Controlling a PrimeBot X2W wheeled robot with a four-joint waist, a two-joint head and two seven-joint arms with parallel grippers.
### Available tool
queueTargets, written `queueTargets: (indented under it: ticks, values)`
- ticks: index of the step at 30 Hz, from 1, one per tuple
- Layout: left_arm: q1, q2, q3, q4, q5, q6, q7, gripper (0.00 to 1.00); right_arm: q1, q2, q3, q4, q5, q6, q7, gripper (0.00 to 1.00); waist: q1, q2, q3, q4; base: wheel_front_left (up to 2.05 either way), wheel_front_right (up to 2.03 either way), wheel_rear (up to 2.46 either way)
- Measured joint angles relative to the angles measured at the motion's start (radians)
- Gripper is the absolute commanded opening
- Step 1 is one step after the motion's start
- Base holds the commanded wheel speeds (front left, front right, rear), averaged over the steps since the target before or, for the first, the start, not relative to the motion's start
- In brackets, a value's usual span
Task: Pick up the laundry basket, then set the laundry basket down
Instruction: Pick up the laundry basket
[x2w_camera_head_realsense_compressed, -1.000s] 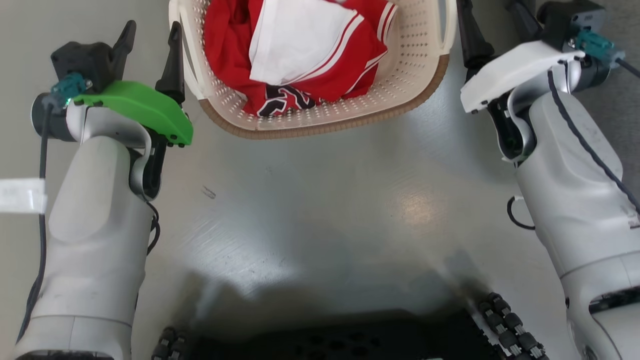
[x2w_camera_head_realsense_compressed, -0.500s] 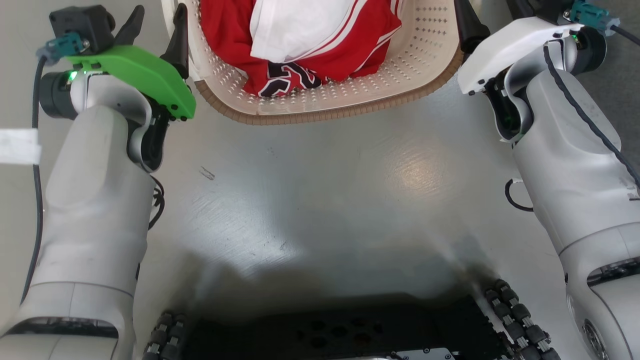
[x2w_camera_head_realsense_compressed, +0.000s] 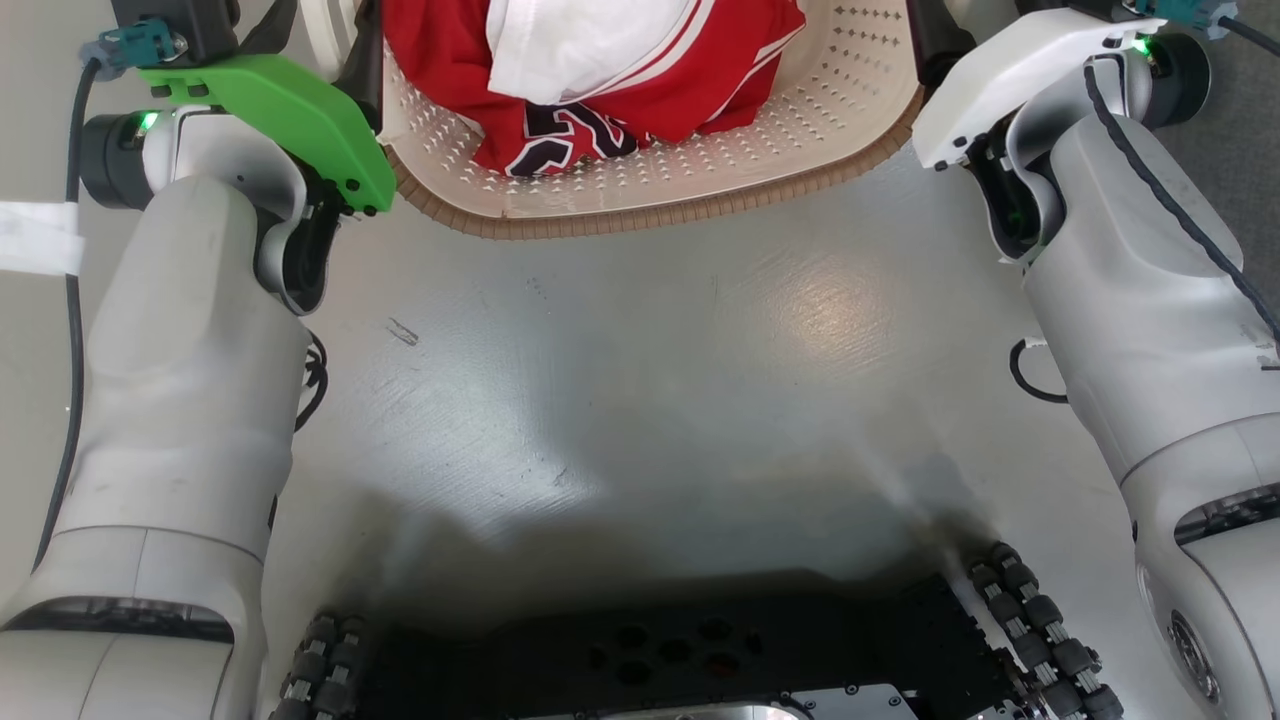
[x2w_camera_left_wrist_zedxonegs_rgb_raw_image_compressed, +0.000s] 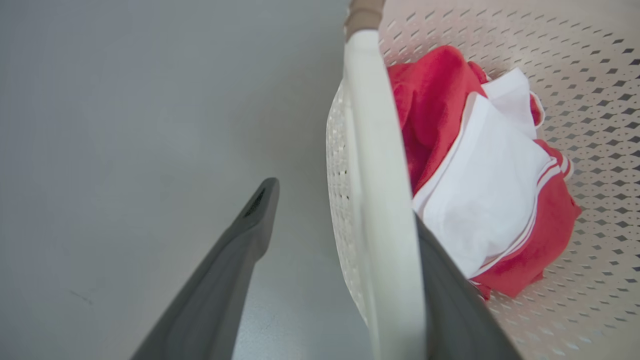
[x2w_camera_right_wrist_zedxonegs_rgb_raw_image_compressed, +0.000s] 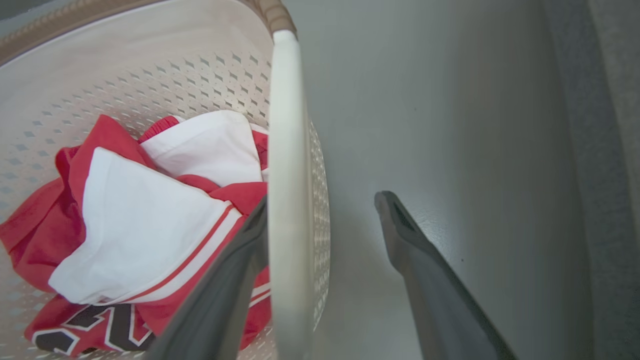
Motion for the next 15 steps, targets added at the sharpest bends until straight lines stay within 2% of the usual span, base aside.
queueTargets:
  ticks: [5, 7, 8, 9, 10, 11, 15]
  values:
    - [-0.014, -0.001, -0.008, 0.020, -0.008, -0.003, 0.000, 1.00, -0.017, 0.000, 0.017, 0.013, 0.034, 0.008, -0.005, 1.00, 0.0000, 0.0000, 0.003, 0.003, 0.00, 0.00, 0.00]
    - [-0.021, -0.001, -0.013, 0.029, -0.011, -0.003, -0.001, 0.90, -0.021, 0.000, 0.024, 0.017, 0.046, 0.009, -0.007, 0.98, 0.0000, 0.0000, 0.004, 0.005, 0.00, 0.00, 0.00]
    - [-0.024, -0.001, -0.015, 0.033, -0.011, -0.003, -0.002, 0.66, -0.022, 0.000, 0.027, 0.019, 0.051, 0.009, -0.008, 0.67, 0.0000, 0.0000, 0.004, 0.006, 0.00, 0.00, 0.00]
    - [-0.027, -0.001, -0.018, 0.039, -0.012, -0.004, -0.002, 0.46, -0.024, 0.000, 0.032, 0.023, 0.054, 0.009, -0.009, 0.41, 0.0000, 0.0000, 0.005, 0.007, 0.00, 0.00, 0.00]
    - [-0.031, -0.002, -0.021, 0.044, -0.017, -0.004, -0.002, 0.29, -0.027, 0.000, 0.036, 0.025, 0.059, 0.009, -0.009, 0.30, 0.0000, 0.0000, 0.005, 0.008, 0.00, 0.00, 0.00]
    - [-0.033, -0.002, -0.024, 0.047, -0.021, -0.004, -0.002, 0.00, -0.031, 0.000, 0.039, 0.028, 0.061, 0.009, -0.009, 0.01, 0.0000, 0.0000, 0.005, 0.009, 0.00, 0.00, 0.00]
    - [-0.042, -0.022, -0.040, 0.054, -0.040, -0.007, -0.007, 0.00, -0.038, 0.012, 0.059, 0.034, 0.073, 0.017, -0.013, 0.00, 0.0000, 0.0000, 0.003, 0.011, 0.00, 0.00, 0.00]
